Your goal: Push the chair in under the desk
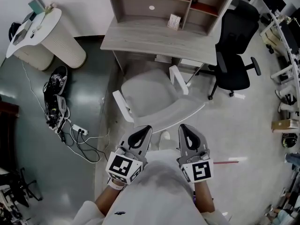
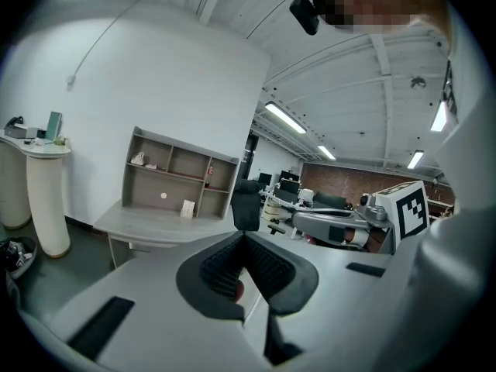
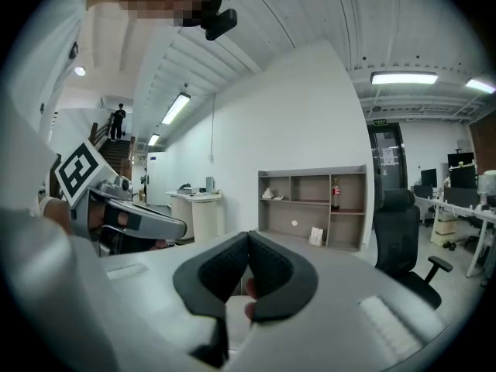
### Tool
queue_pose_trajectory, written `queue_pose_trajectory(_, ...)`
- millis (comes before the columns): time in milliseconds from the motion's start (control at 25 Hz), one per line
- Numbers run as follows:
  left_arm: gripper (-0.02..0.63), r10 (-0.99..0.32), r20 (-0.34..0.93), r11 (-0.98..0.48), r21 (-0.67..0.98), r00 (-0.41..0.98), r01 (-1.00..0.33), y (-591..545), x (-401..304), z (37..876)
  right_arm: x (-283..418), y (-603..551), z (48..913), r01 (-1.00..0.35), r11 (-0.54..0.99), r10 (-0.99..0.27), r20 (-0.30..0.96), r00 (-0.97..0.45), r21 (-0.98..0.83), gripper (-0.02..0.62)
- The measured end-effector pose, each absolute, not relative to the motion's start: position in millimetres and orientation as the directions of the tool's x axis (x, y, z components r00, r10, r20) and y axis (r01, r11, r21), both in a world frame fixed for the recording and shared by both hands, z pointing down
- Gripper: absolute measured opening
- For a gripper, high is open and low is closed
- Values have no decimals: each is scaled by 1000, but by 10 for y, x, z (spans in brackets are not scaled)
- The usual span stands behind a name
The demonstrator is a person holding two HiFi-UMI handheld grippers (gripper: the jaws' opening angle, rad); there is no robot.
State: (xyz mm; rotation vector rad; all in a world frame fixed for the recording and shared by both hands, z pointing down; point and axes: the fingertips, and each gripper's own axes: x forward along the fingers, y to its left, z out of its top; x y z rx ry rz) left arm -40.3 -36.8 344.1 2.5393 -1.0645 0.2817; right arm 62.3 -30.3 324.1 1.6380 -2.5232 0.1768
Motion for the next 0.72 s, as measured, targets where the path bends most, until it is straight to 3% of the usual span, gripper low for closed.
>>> queue_pose_trajectory(320,6,-646,378,-620,246,663,-745,-537,-227,3656,804,-613,3369,-879,475,-859,200,-471,-28,13)
queue_pose_trajectory(720,8,-589,508,-606,237,629,-759,-505,-232,4178,686,-810,3857,-783,620,-731,324,-601,-53,88)
